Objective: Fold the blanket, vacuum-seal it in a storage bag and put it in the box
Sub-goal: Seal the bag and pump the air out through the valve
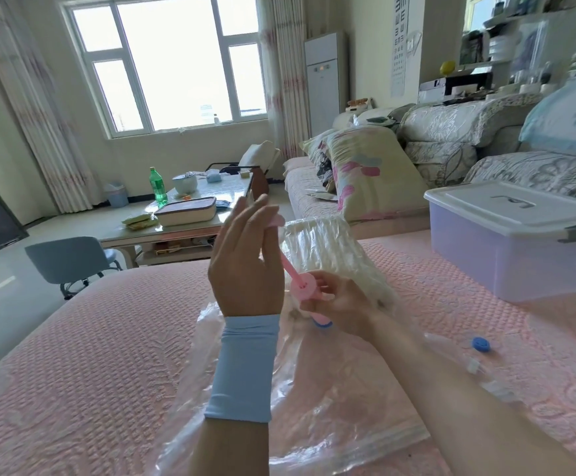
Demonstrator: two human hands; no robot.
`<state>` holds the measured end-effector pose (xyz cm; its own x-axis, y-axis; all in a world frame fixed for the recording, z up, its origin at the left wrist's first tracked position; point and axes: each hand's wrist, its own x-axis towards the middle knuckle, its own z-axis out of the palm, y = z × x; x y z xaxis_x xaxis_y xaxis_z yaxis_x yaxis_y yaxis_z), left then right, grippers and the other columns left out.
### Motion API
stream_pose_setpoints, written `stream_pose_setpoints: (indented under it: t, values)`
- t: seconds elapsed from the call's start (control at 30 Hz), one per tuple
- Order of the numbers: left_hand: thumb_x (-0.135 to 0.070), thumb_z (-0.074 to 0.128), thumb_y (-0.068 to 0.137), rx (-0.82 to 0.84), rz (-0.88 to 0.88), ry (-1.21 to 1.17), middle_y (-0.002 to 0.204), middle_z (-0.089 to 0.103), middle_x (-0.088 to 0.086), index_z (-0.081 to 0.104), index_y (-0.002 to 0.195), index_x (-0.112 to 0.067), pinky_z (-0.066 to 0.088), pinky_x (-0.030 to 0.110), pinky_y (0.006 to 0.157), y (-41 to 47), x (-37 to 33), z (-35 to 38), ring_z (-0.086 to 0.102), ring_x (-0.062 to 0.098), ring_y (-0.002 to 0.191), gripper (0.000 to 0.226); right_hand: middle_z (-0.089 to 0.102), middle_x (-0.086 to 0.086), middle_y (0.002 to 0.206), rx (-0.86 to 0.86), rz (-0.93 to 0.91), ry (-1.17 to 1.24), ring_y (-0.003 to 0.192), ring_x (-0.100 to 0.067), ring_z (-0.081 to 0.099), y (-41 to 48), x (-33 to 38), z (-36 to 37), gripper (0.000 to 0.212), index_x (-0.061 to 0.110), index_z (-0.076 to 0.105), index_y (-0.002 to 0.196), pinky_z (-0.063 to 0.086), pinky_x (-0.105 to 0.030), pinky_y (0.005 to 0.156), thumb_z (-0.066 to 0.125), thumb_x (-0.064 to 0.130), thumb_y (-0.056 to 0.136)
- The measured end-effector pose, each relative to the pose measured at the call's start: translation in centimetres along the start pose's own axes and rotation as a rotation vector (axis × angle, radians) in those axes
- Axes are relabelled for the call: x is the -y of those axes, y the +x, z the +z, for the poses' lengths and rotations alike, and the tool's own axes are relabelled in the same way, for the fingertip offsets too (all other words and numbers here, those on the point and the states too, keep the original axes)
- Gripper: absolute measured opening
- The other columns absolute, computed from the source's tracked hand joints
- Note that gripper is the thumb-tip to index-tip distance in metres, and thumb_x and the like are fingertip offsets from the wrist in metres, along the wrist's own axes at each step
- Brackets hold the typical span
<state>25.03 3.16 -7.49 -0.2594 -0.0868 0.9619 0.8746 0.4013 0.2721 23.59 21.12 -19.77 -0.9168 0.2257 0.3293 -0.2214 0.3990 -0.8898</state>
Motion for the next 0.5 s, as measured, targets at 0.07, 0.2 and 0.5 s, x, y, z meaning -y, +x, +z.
stream_pose_setpoints:
  t: [0.07, 0.2, 0.5]
  values:
    - [-0.014, 0.060, 0.095, 0.007, -0.005, -0.002, 0.117, 0.069, 0.002, 0.074, 0.102, -0.011, 0.055, 0.041, 0.092, -0.7, 0.5, 0.4, 0.060, 0.021, 0.120, 0.016, 0.072, 0.017, 0.101, 0.001, 0.001, 0.001, 0.097, -0.003, 0.068, 0.0, -0.1, 0.2, 0.050, 0.044, 0.070, 0.109, 0.053, -0.024, 0.086, 0.087, 0.039, 0.062]
    - [-0.005, 0.064, 0.089, 0.505, -0.203, 0.043, 0.121, 0.068, 0.006, 0.076, 0.097, -0.013, 0.044, 0.030, 0.099, -4.5, 0.9, 1.9, 0.057, 0.028, 0.121, 0.016, 0.074, 0.013, 0.098, 0.002, -0.013, 0.001, 0.095, -0.003, 0.068, -0.3, 0.1, 0.0, 0.045, 0.035, 0.070, 0.112, 0.052, -0.016, 0.082, 0.087, 0.021, 0.073]
    - [-0.015, 0.063, 0.091, 0.101, 0.096, 0.118, 0.093, 0.066, -0.002, 0.073, 0.095, -0.015, 0.042, 0.022, 0.079, -2.1, 0.5, 1.6, 0.053, 0.019, 0.088, 0.011, 0.074, 0.009, 0.104, 0.006, -0.010, 0.027, 0.099, -0.007, 0.069, -0.2, 0.0, -0.5, 0.050, 0.034, 0.071, 0.112, 0.055, -0.028, 0.091, 0.087, 0.034, 0.065]
